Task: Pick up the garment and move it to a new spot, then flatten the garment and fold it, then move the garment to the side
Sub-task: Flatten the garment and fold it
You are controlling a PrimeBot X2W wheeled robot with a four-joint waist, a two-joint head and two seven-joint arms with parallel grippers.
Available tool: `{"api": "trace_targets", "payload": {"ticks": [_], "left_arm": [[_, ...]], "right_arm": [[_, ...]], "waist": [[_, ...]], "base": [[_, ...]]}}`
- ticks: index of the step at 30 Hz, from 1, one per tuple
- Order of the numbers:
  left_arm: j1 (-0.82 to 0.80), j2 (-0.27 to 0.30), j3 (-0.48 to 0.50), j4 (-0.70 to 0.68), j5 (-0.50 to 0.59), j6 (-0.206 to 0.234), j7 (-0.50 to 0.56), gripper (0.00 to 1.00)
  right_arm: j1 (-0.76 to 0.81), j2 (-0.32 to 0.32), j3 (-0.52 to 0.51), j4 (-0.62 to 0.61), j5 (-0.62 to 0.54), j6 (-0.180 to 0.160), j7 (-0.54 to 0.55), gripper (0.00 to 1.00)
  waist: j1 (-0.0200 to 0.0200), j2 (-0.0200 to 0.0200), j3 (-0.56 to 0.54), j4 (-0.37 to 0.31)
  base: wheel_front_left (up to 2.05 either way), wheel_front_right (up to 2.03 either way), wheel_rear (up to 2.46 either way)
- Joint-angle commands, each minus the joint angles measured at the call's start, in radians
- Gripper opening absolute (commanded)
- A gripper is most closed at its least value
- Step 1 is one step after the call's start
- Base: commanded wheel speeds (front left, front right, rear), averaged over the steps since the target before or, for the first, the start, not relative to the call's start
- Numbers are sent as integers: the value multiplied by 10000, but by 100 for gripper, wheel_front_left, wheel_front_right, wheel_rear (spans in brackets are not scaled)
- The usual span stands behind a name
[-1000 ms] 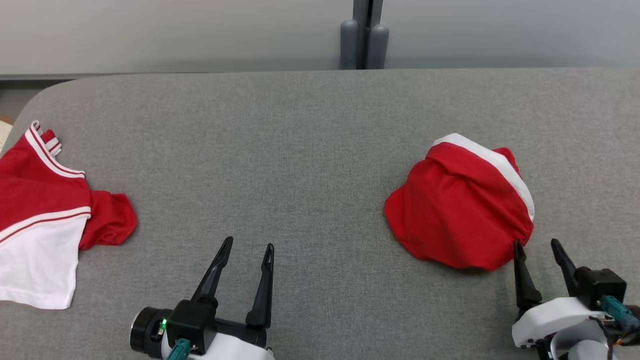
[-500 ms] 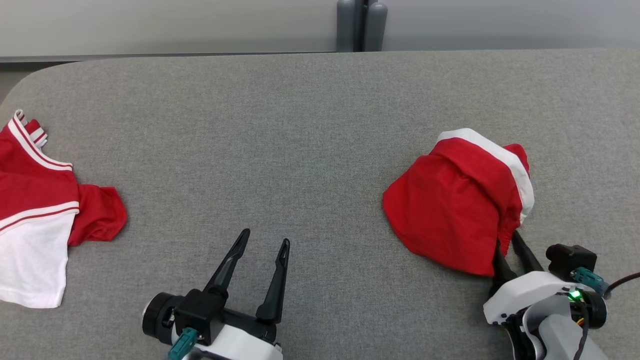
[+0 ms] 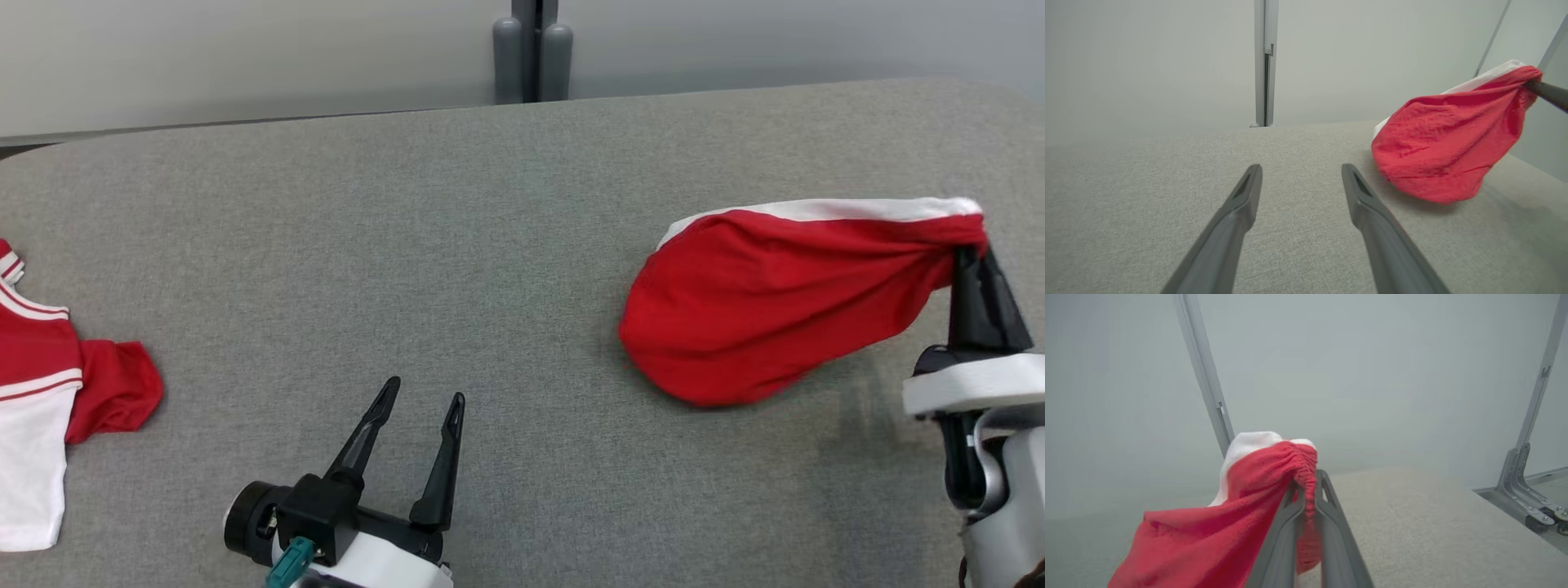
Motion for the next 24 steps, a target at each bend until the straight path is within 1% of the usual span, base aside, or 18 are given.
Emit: {"api": "trace_targets", "payload": {"ticks": [1,4,7,8,10,12,15,18,20,24], "left_arm": [[1,34,6,-7,-74,-30,-19,100],[32,34,-15,-3,-94,-20,-19,100],[93,34,-40,10,-127,-26,-19,100],[93,34,-40,10,-127,-26,-19,100],[121,34,-56,15,-138,-28,-19,100],[154,34,-99,17,-143,-52,-19,100],[116,35,-143,58,-178,-72,-19,100],[59,34,-174,121,-222,-50,-19,100],[30,29,-229,160,-241,-50,-19,100],[5,34,-236,213,-342,13,-19,100]], "right_arm": [[-34,-8,-355,-783,-452,-14,-10,0],[-90,75,-629,-1987,-1100,-12,-10,0],[-33,225,-532,-3224,-1608,-11,-10,0],[-33,225,-532,-3224,-1608,-11,-10,0],[114,327,-227,-3816,-1816,-11,-10,0],[293,394,291,-4073,-2038,-11,-10,0],[600,653,1183,-3929,-2206,-9,-10,0],[1067,924,2407,-3301,-2028,-9,-10,0],[1252,1055,3301,-2815,-1798,-11,-11,0],[1527,1213,4950,-1729,-968,-11,-11,0]], "waist": [[0,0,-226,-246],[0,0,-402,-381],[0,0,-517,-429],[0,0,-517,-429],[0,0,-550,-429],[0,0,-539,-373],[0,0,-479,-195],[0,0,-423,32],[0,0,-405,200],[0,0,-421,522]], "base": [[0,0,0],[0,0,0],[0,0,0],[0,0,0],[0,0,0],[0,0,0],[0,0,0],[0,0,0],[0,0,0],[0,0,0]]}}
